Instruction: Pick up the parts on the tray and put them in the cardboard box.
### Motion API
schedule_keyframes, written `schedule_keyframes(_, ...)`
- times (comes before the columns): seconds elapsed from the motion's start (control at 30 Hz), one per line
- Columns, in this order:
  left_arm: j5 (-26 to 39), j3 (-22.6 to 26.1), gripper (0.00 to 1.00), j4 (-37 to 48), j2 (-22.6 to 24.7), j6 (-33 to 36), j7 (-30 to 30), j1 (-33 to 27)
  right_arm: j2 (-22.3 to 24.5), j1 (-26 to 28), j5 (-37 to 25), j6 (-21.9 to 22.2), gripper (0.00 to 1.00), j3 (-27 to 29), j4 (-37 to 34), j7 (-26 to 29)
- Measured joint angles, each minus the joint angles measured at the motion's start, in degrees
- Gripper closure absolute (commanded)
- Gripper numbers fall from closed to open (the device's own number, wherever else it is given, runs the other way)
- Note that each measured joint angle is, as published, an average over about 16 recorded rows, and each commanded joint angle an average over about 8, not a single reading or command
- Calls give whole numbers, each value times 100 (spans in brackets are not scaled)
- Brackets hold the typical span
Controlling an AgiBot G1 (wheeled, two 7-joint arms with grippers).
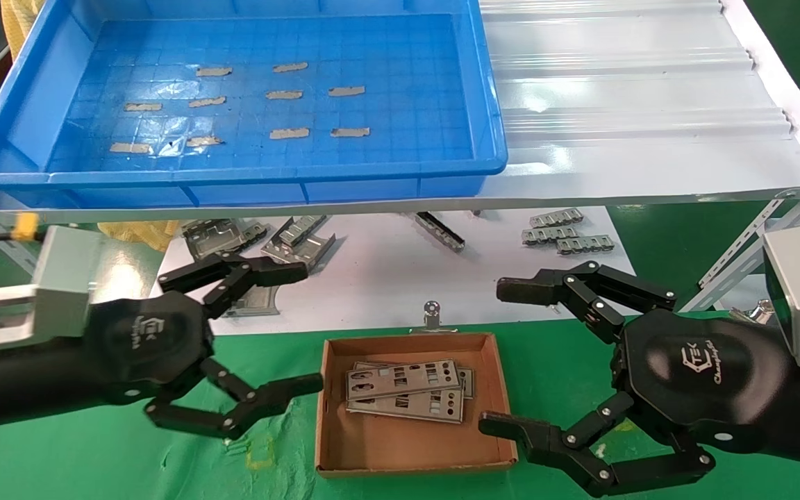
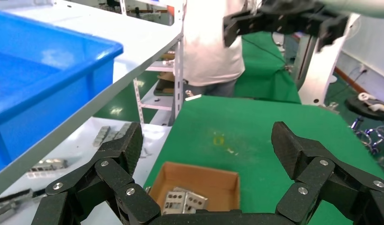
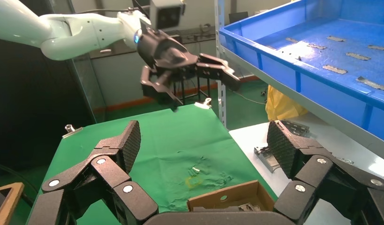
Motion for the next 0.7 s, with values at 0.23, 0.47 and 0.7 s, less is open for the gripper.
schedule_keyframes(0.23,-274,-180,0,-716,-401,-31,-466,267,0,0,0,0,0,0,0,0)
schedule_keyframes(0.47,-511,-335,0,-1325,-742,-55,-849,495,0,0,0,1,0,0,-1,0)
schedule_keyframes(0.7,-638,-416,0,-1631,-915,-67,-1028,614,0,-1,1,1,0,0,-2,0)
